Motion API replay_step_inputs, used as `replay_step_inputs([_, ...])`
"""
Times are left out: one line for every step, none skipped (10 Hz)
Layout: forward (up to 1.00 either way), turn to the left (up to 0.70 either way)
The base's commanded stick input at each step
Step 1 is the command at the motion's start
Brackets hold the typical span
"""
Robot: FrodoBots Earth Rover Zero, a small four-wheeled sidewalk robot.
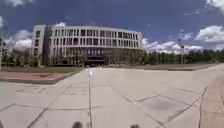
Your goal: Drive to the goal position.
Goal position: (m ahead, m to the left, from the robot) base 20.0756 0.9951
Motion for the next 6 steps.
replay_step_inputs([0.70, 0.35])
replay_step_inputs([0.70, 0.35])
replay_step_inputs([0.70, 0.33])
replay_step_inputs([0.70, 0.28])
replay_step_inputs([0.70, 0.14])
replay_step_inputs([0.70, 0.00])
